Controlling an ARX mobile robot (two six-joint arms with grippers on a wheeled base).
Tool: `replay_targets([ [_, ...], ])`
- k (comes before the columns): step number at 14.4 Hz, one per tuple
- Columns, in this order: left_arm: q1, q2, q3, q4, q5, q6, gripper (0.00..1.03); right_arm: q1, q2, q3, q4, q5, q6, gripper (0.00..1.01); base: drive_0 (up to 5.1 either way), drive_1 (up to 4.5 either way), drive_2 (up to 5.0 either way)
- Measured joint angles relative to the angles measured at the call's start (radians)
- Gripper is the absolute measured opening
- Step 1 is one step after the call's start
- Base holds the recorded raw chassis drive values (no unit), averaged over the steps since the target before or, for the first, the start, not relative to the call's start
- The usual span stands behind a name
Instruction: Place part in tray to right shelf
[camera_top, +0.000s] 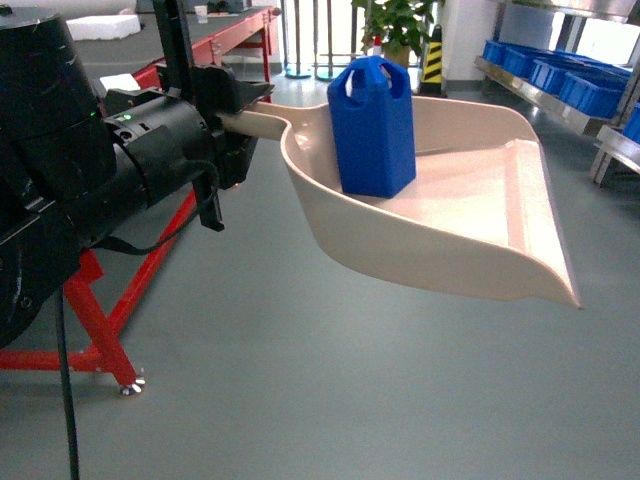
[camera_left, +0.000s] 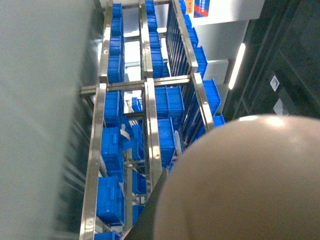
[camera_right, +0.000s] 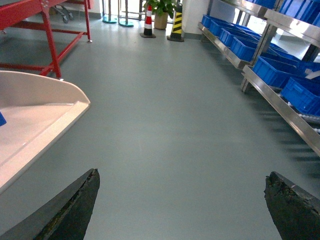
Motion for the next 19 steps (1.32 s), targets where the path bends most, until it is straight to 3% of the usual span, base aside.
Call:
replay_targets([
  [19, 0.0, -0.002, 0.0, 0.0, -0.003, 0.0, 0.12, 0.0, 0.0, 0.0, 0.0, 0.0, 0.0, 0.98, -0.1, 3.71, -3.8],
])
